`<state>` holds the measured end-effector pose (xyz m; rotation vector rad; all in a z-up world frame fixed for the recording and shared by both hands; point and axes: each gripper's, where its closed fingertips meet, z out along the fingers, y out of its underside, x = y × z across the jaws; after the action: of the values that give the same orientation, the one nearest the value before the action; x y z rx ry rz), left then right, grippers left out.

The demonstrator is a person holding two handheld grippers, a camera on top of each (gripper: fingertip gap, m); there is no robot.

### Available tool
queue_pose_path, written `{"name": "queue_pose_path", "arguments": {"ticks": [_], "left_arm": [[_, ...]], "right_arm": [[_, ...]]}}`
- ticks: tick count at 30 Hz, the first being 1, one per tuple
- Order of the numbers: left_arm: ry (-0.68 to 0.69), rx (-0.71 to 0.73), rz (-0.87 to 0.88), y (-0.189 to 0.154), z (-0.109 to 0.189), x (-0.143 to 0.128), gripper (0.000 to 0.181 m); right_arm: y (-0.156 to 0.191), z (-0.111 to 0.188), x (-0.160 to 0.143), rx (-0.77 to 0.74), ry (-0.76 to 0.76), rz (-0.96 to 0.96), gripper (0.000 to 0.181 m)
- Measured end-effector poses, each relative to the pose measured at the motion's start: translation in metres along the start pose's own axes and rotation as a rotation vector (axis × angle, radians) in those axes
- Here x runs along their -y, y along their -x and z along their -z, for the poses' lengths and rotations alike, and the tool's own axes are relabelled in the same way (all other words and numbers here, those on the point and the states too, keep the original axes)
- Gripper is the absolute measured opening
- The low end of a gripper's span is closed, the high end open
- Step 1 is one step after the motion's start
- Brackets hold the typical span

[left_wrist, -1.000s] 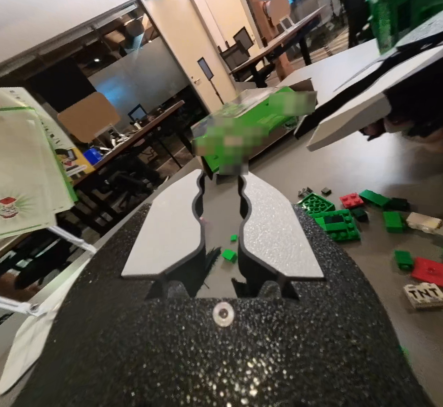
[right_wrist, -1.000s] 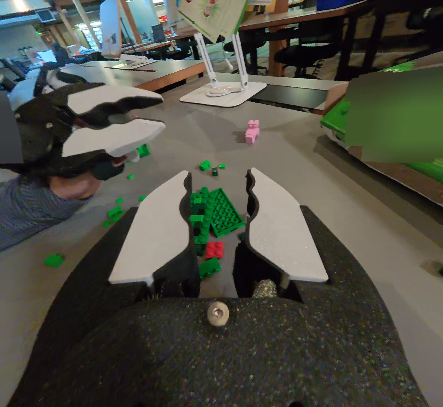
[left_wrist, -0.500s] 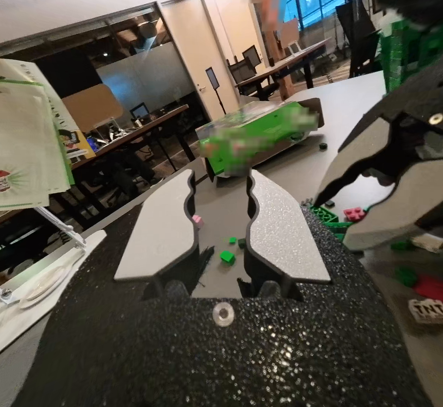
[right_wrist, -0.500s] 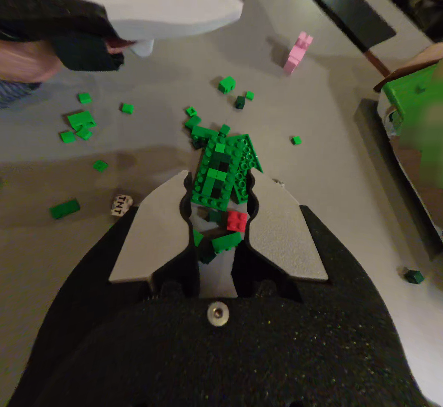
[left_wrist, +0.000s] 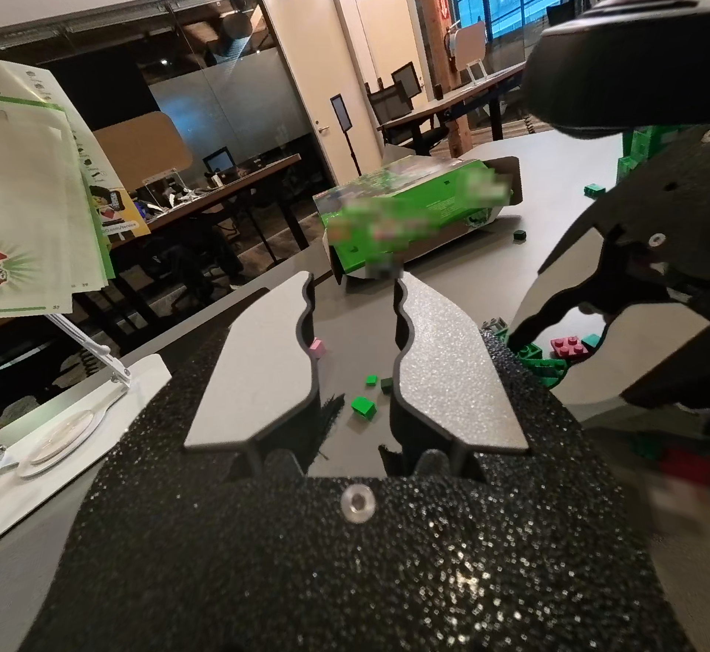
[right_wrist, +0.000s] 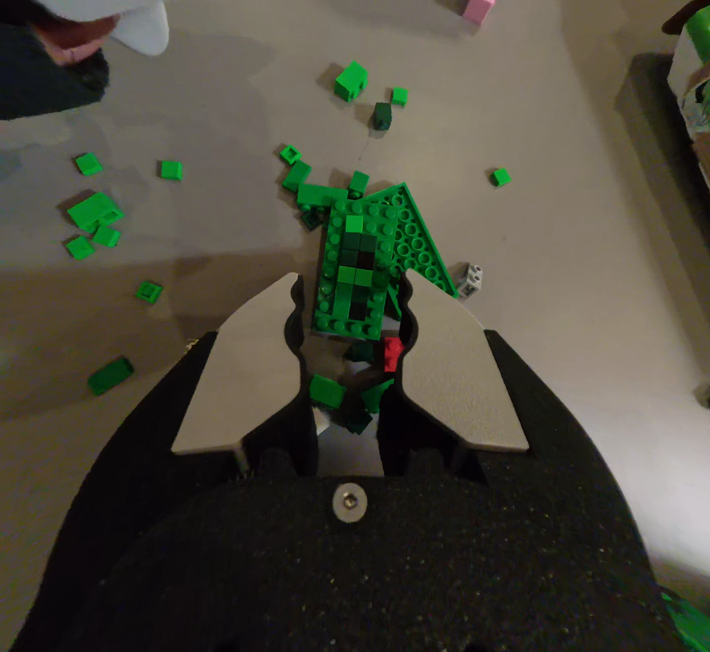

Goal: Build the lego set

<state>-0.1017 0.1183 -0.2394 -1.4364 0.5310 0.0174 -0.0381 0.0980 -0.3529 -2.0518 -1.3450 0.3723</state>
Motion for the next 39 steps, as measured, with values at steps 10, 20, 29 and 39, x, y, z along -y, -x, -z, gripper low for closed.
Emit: {"name": "queue_pose_path", "arguments": {"ticks": [10, 20, 29, 39], "left_arm": [[0.065, -0.105, 0.191, -0.006, -0.003, -0.008, 0.044], [0.012, -0.548, 0.735, -0.043, 0.001, 0.003, 0.033], [-0.100, -0.763, 0.850, -0.060, 0.012, 0.022, 0.017], [-0.115, -0.780, 0.822, -0.055, 0.018, 0.026, 0.005]], "right_arm": [[-0.011, 0.010, 0.017, -0.058, -0.206, 0.086, 0.033], [-0.021, 0.064, 0.058, -0.313, -0.589, 0.290, 0.033], [-0.010, 0.079, 0.069, -0.283, -0.710, 0.280, 0.033], [0.005, 0.077, 0.069, -0.185, -0.732, 0.323, 0.036]]}}
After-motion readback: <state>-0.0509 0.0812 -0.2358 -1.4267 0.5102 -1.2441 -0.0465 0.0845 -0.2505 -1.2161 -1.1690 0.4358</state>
